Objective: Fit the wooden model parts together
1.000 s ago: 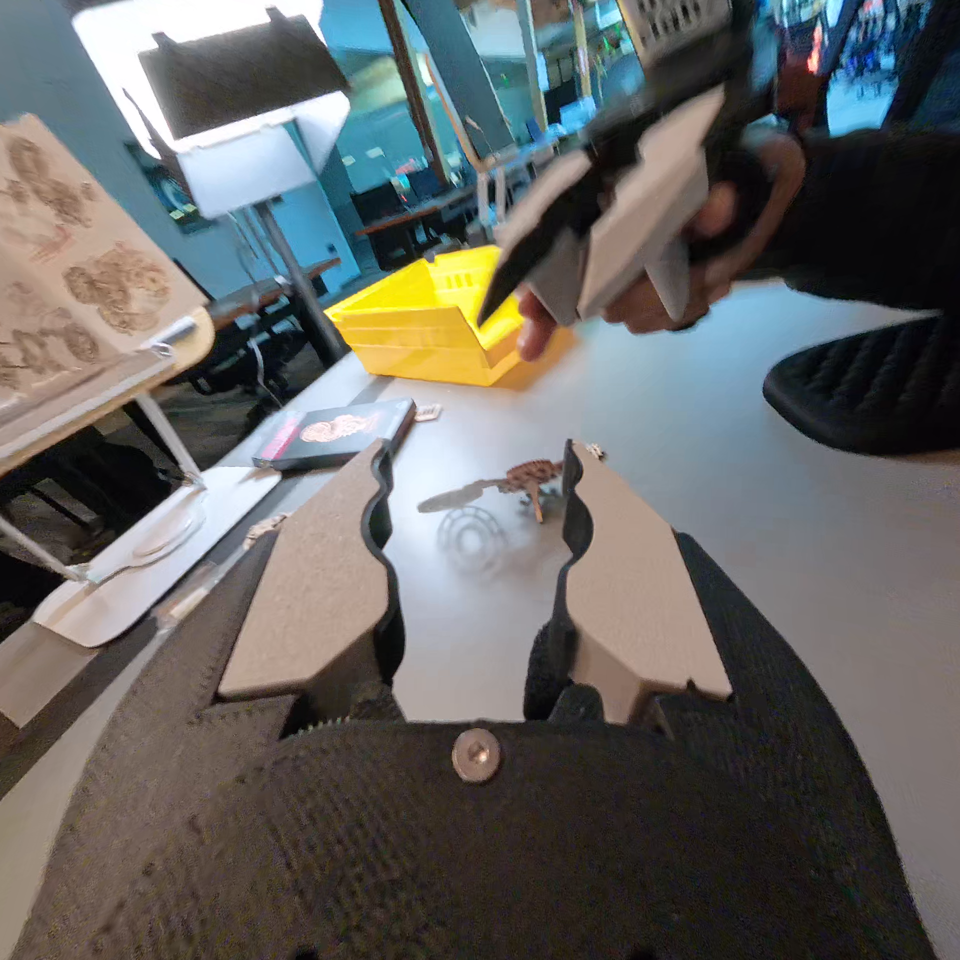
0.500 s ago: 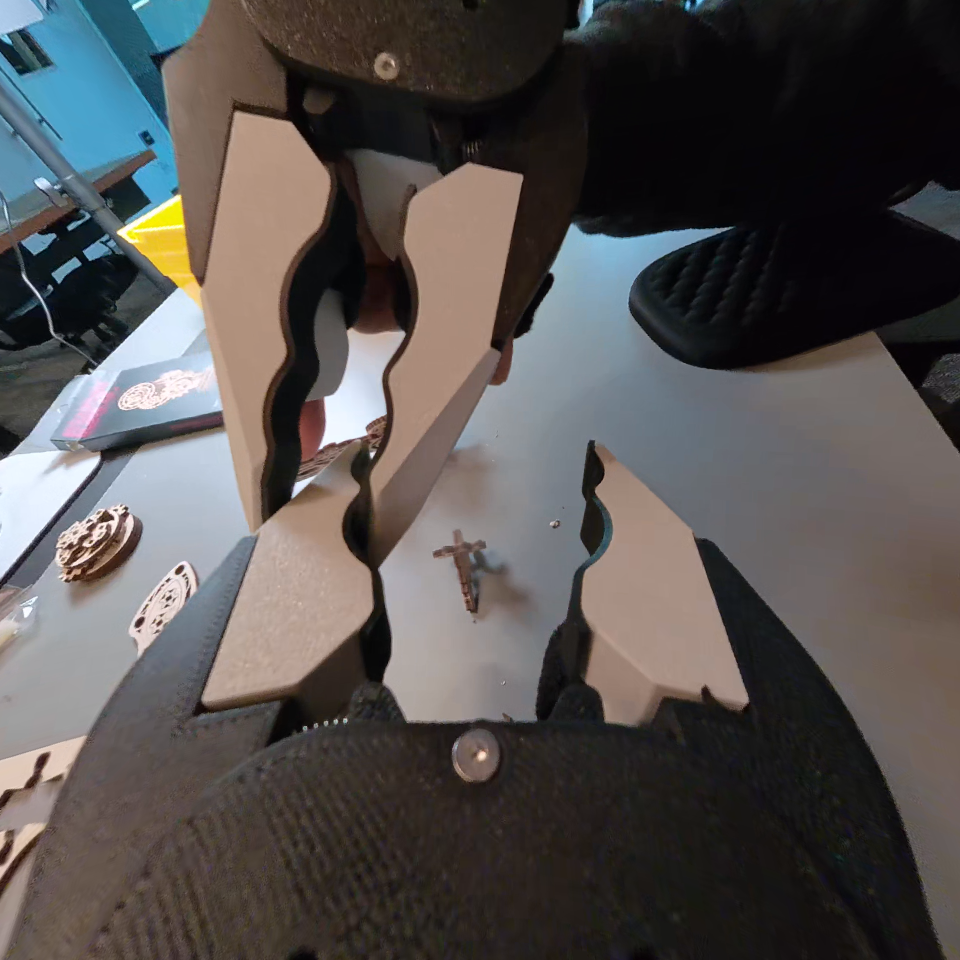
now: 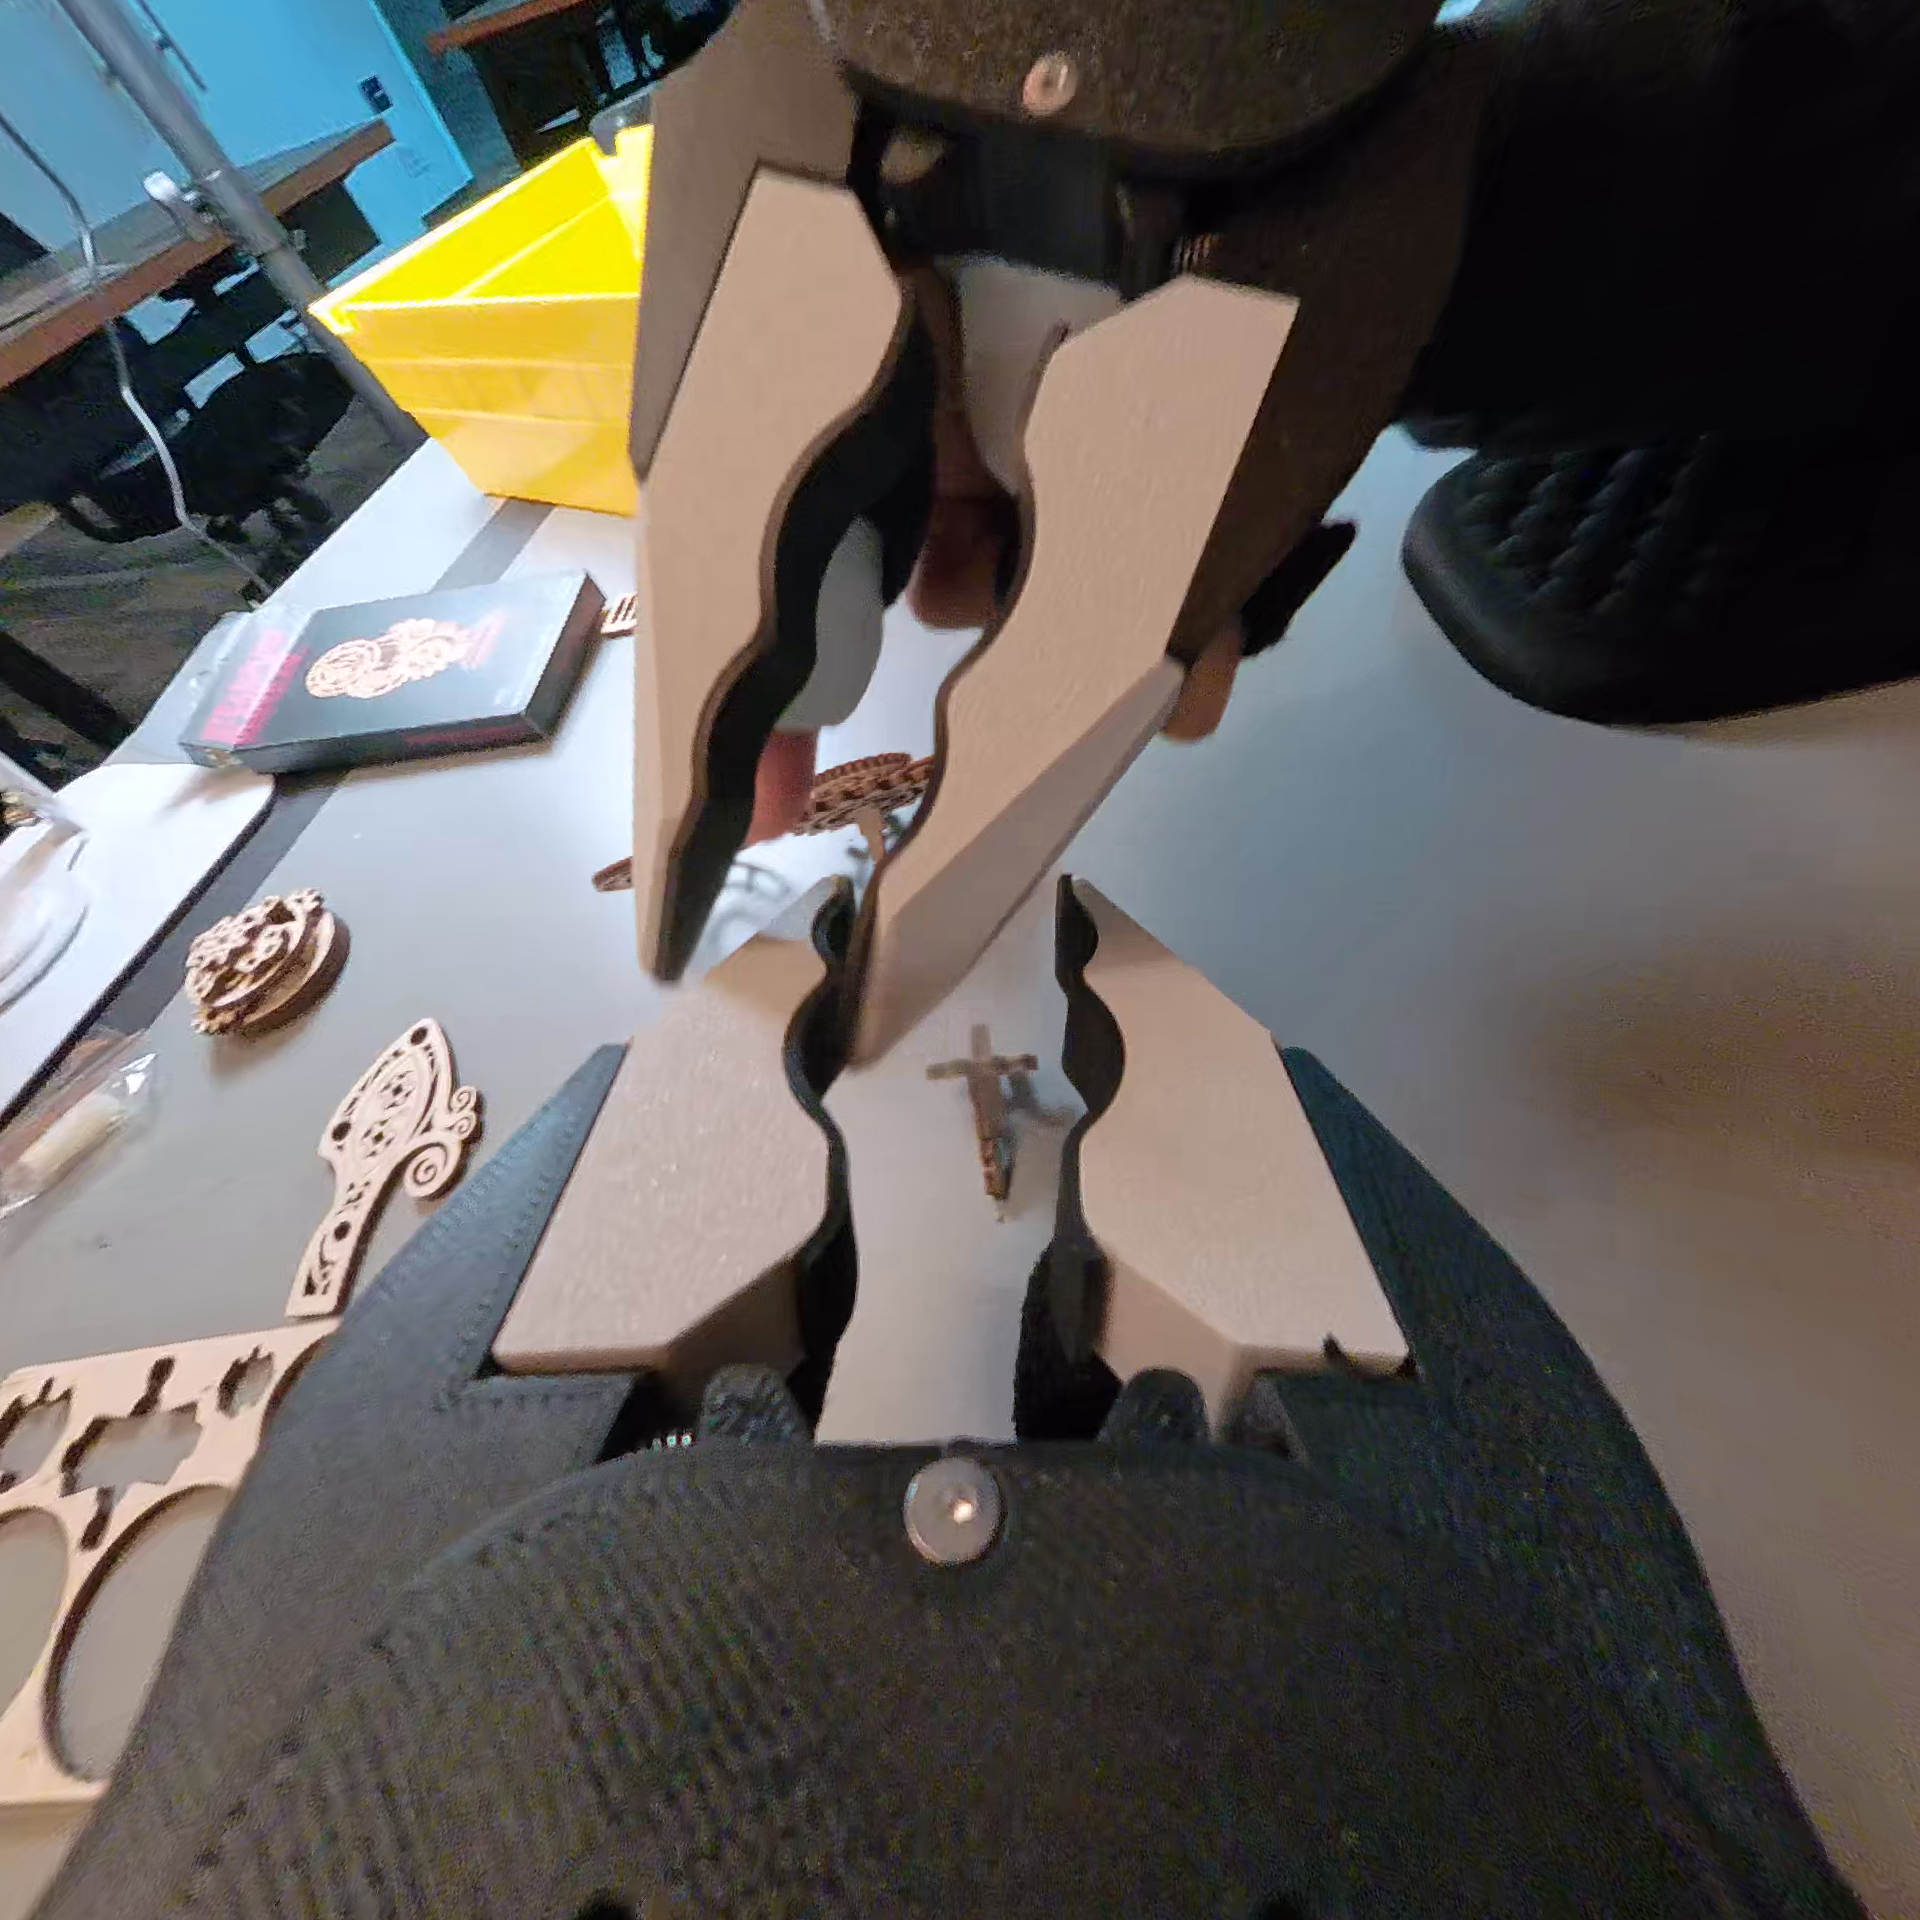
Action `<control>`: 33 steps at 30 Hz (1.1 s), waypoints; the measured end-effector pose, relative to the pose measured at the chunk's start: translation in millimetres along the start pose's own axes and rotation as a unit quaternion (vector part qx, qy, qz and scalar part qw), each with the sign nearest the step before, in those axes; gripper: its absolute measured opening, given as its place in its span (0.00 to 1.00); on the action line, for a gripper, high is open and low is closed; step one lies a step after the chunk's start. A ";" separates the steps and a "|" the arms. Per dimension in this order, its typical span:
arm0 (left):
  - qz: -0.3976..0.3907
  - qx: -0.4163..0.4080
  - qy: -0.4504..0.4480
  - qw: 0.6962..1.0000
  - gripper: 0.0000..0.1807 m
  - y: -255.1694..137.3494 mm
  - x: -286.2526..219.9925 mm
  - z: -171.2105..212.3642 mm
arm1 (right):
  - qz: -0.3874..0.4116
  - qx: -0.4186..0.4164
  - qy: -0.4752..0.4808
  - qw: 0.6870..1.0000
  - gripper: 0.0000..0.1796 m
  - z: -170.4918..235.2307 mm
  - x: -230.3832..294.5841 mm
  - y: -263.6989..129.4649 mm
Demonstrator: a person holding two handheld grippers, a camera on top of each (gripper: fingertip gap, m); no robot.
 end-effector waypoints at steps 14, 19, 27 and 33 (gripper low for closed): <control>-0.082 0.032 -0.035 0.995 0.38 -9.0 29.2 13.0 | 0.114 0.058 0.108 0.986 0.16 52.2 -16.2 -68.4; -0.059 -0.009 -0.079 0.995 0.07 -25.6 40.7 10.5 | 0.124 0.121 0.144 0.974 0.22 81.8 -13.8 -72.6; 0.005 0.019 -0.107 0.994 0.14 -26.3 40.0 28.8 | 0.104 0.199 0.167 0.960 0.24 110.5 -13.3 -48.7; 0.039 0.051 -0.115 0.991 0.23 -16.4 28.8 39.5 | 0.129 0.220 0.128 0.958 0.11 111.8 -10.9 -42.7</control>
Point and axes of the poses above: each gripper's, where its closed fingertips meet, y out along the fingers, z out of its underside, x = y × z across the jaws, the point moved 5 cm from there along -y, back along the fingers, and after that the axes turned 9 degrees about -y, right-handed, at the moved point
